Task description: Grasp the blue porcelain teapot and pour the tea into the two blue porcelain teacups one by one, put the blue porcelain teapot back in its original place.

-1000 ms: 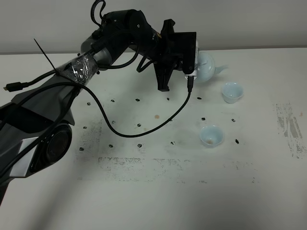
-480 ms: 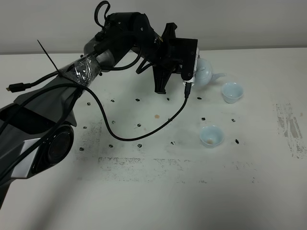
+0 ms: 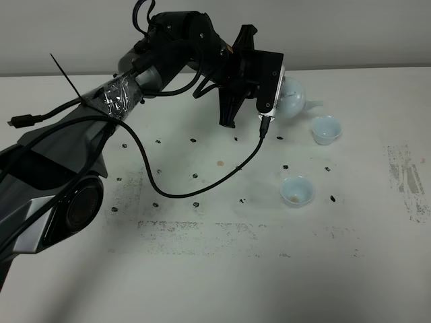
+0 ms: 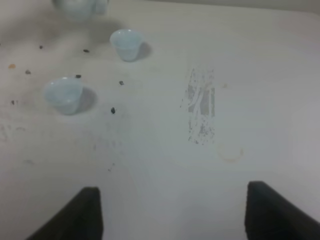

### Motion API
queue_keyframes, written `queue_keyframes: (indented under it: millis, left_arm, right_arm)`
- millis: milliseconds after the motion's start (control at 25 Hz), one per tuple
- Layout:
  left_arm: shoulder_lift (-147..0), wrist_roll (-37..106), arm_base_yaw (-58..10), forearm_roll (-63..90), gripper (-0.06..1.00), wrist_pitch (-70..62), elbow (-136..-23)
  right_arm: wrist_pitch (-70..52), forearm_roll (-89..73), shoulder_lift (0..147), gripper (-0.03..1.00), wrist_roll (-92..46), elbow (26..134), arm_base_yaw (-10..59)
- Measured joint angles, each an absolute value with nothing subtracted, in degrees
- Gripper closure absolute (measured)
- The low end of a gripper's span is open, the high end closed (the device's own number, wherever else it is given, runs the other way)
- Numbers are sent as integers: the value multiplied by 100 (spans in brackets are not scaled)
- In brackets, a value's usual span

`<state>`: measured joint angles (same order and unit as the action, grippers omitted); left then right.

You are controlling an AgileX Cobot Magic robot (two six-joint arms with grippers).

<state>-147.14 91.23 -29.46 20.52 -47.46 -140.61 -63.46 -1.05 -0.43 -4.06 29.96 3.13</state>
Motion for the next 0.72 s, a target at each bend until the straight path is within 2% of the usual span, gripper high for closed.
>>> queue_keyframes:
  millis: [720]
  left_arm:
    - [-14713, 9416, -3038, 1727, 94, -4605, -14061]
  right_arm:
    - [-6346, -105, -43, 39, -406, 2996, 313]
